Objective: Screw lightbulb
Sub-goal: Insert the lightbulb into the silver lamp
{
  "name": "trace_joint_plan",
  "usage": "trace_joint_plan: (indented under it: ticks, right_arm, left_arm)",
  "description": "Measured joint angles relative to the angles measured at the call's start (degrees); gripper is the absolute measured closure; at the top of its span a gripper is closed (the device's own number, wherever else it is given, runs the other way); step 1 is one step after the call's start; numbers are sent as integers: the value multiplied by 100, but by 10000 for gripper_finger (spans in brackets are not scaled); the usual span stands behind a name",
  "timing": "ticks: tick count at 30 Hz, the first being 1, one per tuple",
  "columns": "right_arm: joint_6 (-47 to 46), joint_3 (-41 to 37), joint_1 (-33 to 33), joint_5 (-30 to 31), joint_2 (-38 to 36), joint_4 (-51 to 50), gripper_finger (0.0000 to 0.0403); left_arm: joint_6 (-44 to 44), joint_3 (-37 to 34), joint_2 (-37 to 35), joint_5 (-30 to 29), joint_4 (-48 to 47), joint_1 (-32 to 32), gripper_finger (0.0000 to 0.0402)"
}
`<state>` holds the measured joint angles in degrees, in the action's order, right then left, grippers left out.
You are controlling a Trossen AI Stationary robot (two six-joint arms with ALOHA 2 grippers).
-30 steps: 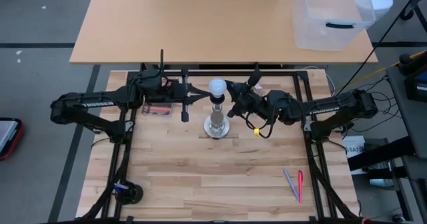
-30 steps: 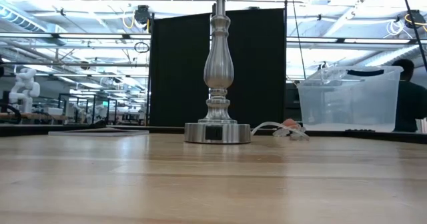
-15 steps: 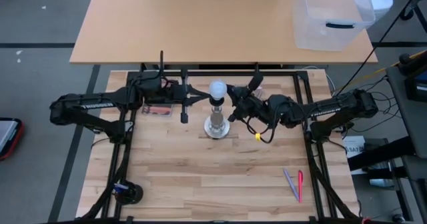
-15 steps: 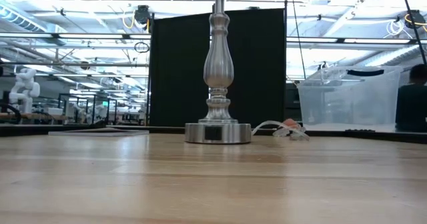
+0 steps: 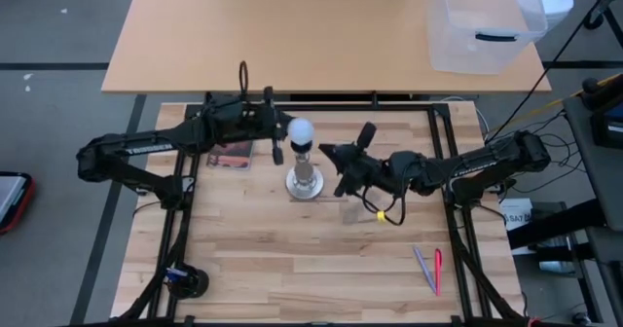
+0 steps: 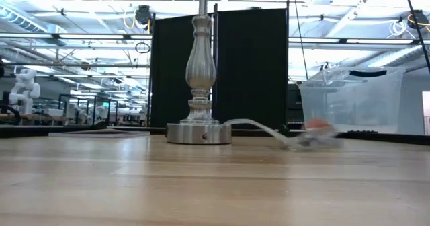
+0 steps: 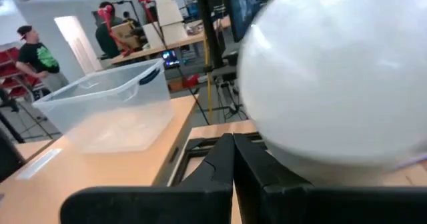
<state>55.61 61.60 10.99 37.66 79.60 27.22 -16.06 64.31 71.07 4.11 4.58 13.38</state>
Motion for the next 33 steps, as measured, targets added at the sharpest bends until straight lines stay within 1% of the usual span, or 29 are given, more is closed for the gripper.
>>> trace_joint_plan:
  ticks: [6,11,15,18,23,26,28,31,33]
  right_arm:
    - [-59,4,123,161,-10,-76,403]
    - [-106,4,172,233,-10,-237,403]
    - [-322,4,200,259,-12,-304,403]
    - [-504,4,195,300,-12,-427,403]
    - [-551,4,192,307,-12,-529,403]
    - [-556,4,194,311,-12,-536,403]
    - [-619,4,194,311,-14,-561,403]
    - [-669,4,190,310,-14,-602,403]
    - [-673,5,190,307,-19,-600,403]
  left_arm:
    - [40,6,208,61,-2,38,400]
    - [51,8,160,96,-8,70,400]
    - [57,9,67,31,-582,82,400]
    - [64,15,-77,-183,-1078,77,400]
    - [214,28,-141,-250,-1304,79,400]
    - [212,31,-140,-547,-1347,75,400]
    - [208,-2,-132,-649,-1577,77,400]
    - [203,-9,-94,-678,-1375,73,400]
    - [203,-1,-142,-677,-997,71,400]
